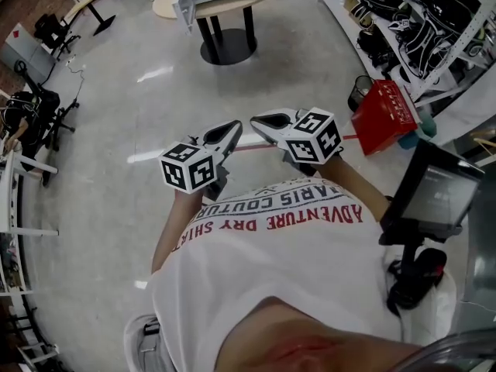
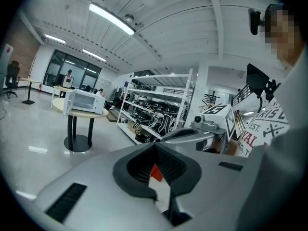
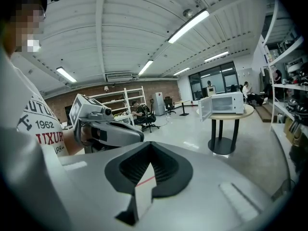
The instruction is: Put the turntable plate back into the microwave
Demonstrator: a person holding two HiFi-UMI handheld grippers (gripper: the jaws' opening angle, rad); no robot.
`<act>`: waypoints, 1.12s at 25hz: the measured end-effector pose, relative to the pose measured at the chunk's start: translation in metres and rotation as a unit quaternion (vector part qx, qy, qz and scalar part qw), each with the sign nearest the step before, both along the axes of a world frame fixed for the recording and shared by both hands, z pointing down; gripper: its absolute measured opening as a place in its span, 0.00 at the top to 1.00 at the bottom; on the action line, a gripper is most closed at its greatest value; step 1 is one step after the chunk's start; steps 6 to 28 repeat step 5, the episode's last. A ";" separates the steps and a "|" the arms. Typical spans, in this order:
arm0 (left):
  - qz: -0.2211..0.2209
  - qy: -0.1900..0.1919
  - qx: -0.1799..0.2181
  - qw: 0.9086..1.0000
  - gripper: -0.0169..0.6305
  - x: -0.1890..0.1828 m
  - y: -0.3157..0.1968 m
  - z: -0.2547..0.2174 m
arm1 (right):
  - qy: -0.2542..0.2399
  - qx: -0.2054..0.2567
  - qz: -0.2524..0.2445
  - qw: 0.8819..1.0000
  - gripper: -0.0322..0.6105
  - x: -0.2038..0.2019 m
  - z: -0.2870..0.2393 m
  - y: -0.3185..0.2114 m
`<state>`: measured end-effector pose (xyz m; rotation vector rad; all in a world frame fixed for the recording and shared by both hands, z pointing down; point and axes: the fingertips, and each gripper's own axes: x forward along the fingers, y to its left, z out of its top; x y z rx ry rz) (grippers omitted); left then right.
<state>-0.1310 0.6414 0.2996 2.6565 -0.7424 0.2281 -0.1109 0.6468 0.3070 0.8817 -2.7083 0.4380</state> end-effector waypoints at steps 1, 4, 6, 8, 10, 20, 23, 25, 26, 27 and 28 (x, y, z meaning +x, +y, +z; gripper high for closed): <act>0.001 0.000 -0.002 1.000 0.97 0.004 0.000 0.001 | 0.000 -0.001 0.000 1.000 0.95 0.003 0.000 0.000; 0.004 0.000 -0.016 1.000 0.97 0.015 0.009 0.008 | 0.001 -0.013 -0.001 1.000 0.95 0.012 0.007 0.008; 0.005 0.000 -0.022 1.000 0.97 0.018 0.012 0.011 | 0.002 -0.019 0.000 1.000 0.95 0.015 0.010 0.011; 0.005 0.000 -0.022 1.000 0.97 0.018 0.012 0.011 | 0.002 -0.019 0.000 1.000 0.95 0.015 0.010 0.011; 0.005 0.000 -0.022 1.000 0.97 0.018 0.012 0.011 | 0.002 -0.019 0.000 1.000 0.95 0.015 0.010 0.011; 0.005 0.000 -0.022 1.000 0.97 0.018 0.012 0.011 | 0.002 -0.019 0.000 1.000 0.95 0.015 0.010 0.011; 0.005 0.000 -0.022 1.000 0.97 0.018 0.012 0.011 | 0.002 -0.019 0.000 1.000 0.95 0.015 0.010 0.011; 0.005 0.000 -0.022 1.000 0.97 0.018 0.012 0.011 | 0.002 -0.019 0.000 1.000 0.95 0.015 0.010 0.011; 0.005 0.000 -0.022 1.000 0.97 0.018 0.012 0.011 | 0.002 -0.019 0.000 1.000 0.95 0.015 0.010 0.011; 0.005 0.000 -0.022 1.000 0.97 0.018 0.012 0.011 | 0.002 -0.019 0.000 1.000 0.95 0.015 0.010 0.011; 0.005 0.000 -0.022 1.000 0.97 0.018 0.012 0.011 | 0.002 -0.019 0.000 1.000 0.95 0.015 0.010 0.011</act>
